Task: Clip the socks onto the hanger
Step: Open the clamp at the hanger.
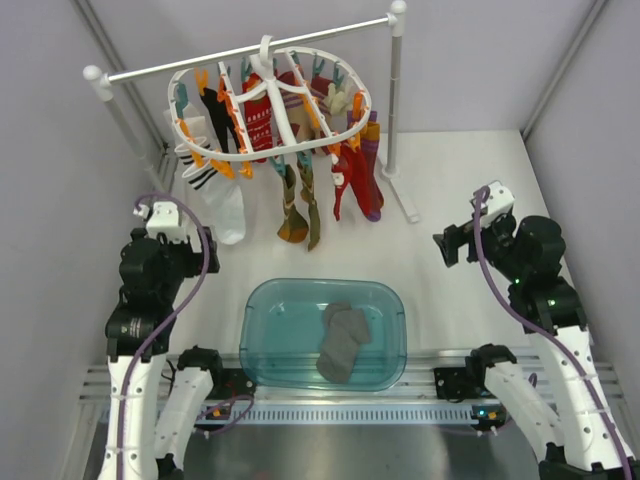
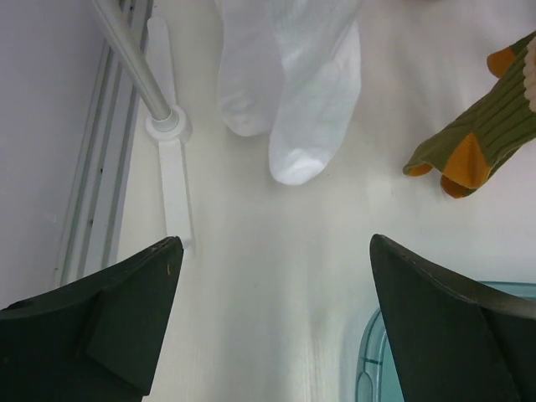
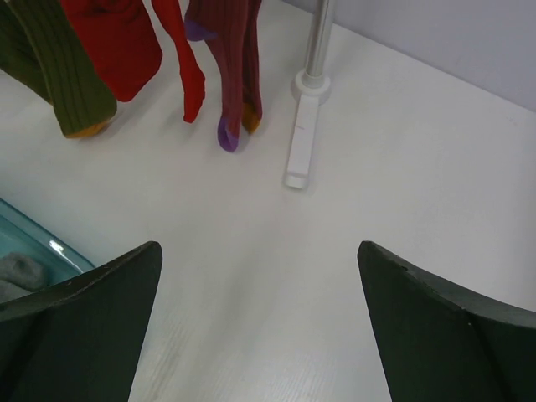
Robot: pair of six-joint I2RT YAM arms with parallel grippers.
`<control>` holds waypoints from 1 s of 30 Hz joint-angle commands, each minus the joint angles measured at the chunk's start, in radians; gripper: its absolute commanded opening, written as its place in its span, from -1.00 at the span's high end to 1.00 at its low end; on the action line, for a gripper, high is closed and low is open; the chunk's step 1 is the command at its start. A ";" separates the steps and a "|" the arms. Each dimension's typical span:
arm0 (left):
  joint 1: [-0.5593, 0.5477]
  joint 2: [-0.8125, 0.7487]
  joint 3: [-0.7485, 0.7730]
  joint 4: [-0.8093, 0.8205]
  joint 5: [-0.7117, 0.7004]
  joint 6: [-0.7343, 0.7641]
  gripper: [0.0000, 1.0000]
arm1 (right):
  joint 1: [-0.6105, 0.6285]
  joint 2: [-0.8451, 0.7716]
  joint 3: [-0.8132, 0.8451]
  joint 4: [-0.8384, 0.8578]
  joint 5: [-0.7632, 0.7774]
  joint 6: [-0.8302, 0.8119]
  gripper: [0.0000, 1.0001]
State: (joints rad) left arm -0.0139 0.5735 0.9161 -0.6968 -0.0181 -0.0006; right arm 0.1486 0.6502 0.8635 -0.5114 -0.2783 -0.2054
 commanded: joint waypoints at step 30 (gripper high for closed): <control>0.006 0.190 0.072 0.677 0.130 -0.636 -0.36 | 0.660 0.485 0.172 0.724 -0.015 0.144 -0.99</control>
State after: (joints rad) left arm -0.0135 0.7395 0.9939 -0.1547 0.0975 -0.6113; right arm 0.7345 1.1000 0.9680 0.0795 -0.3450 -0.0765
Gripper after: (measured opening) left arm 0.705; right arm 0.996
